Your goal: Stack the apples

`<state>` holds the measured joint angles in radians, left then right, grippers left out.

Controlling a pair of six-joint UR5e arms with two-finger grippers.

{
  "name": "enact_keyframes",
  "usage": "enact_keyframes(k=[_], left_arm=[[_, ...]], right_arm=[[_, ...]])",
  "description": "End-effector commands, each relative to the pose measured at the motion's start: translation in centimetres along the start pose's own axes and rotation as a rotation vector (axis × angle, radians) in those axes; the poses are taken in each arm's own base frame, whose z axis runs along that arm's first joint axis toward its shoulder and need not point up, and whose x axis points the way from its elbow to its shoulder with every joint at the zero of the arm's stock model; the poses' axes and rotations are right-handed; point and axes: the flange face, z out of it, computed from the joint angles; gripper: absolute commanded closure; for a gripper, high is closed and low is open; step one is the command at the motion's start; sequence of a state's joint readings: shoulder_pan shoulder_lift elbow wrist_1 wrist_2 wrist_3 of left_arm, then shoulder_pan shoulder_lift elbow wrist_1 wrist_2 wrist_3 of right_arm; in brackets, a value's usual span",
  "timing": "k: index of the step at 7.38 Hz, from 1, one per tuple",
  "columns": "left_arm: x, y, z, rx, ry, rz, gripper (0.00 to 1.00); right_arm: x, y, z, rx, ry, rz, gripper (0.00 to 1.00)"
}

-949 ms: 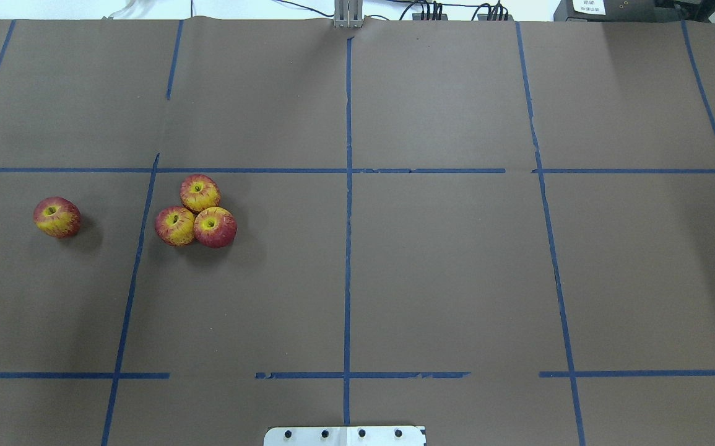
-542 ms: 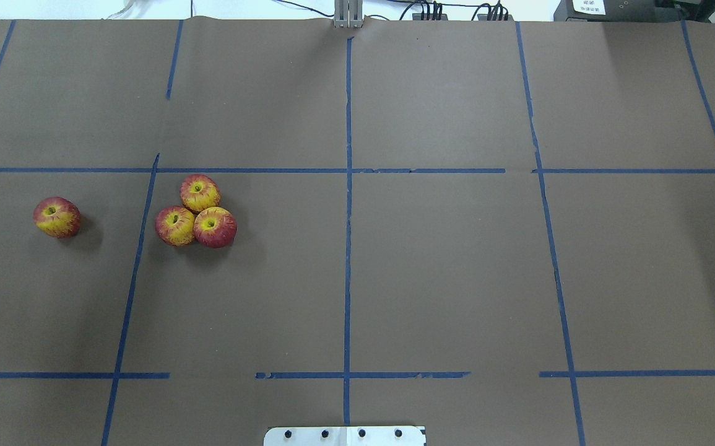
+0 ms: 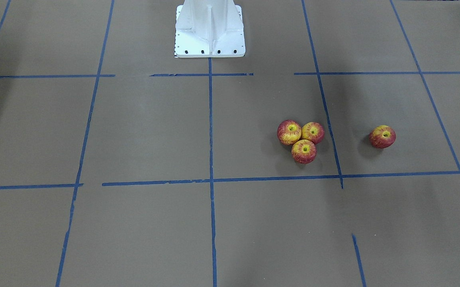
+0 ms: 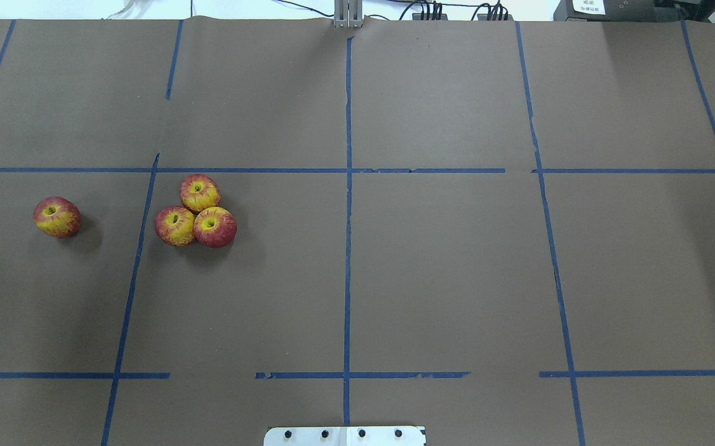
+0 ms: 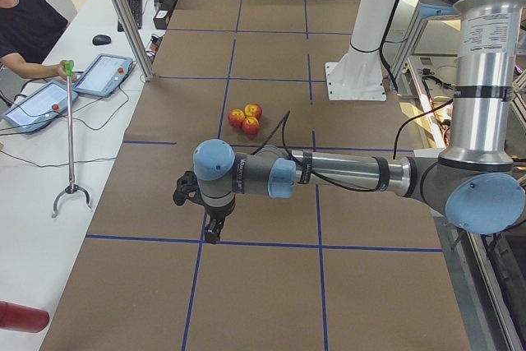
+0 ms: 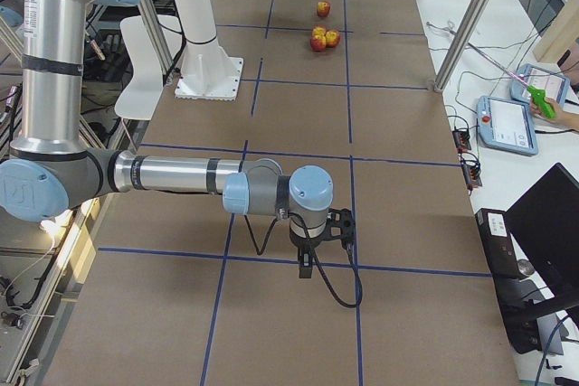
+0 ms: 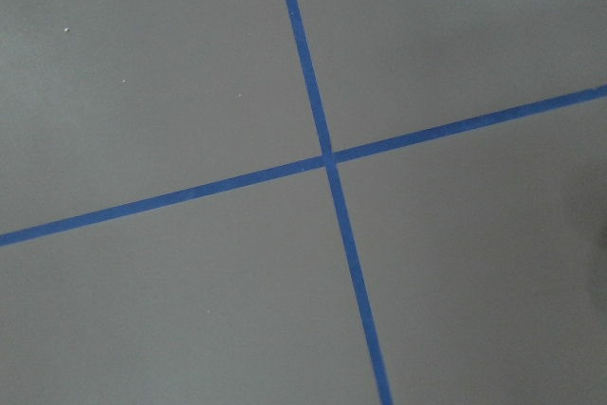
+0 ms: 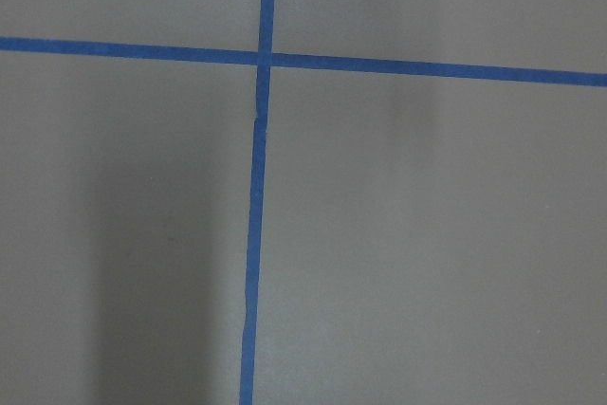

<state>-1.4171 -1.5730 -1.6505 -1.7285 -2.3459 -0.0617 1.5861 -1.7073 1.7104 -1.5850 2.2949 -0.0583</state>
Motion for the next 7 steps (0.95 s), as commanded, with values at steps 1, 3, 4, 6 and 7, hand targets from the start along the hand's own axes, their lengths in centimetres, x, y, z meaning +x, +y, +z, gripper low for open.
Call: enact_keyframes(k=[1, 3, 4, 6, 7], left_arm=[[13.4, -2.5, 6.2, 0.024, 0.085, 0.029, 0.0], [19.1, -3.8, 9.1, 0.037, 0.032, 0.078, 0.01], [19.7, -4.0, 9.4, 0.035, 0.032, 0.082, 0.01], [21.0, -4.1, 11.2, 0.007, 0.038, 0.089, 0.01], [20.9, -4.4, 12.0, -0.006, 0.031, 0.085, 0.01]], right_arm=[[0.0, 0.0, 0.0, 0.0, 0.0, 0.0, 0.0], [0.0, 0.0, 0.0, 0.0, 0.0, 0.0, 0.0], [0.0, 0.0, 0.0, 0.0, 0.0, 0.0, 0.0], [0.0, 0.0, 0.0, 0.0, -0.001, 0.0, 0.0], [0.0, 0.0, 0.0, -0.001, -0.002, 0.001, 0.0]])
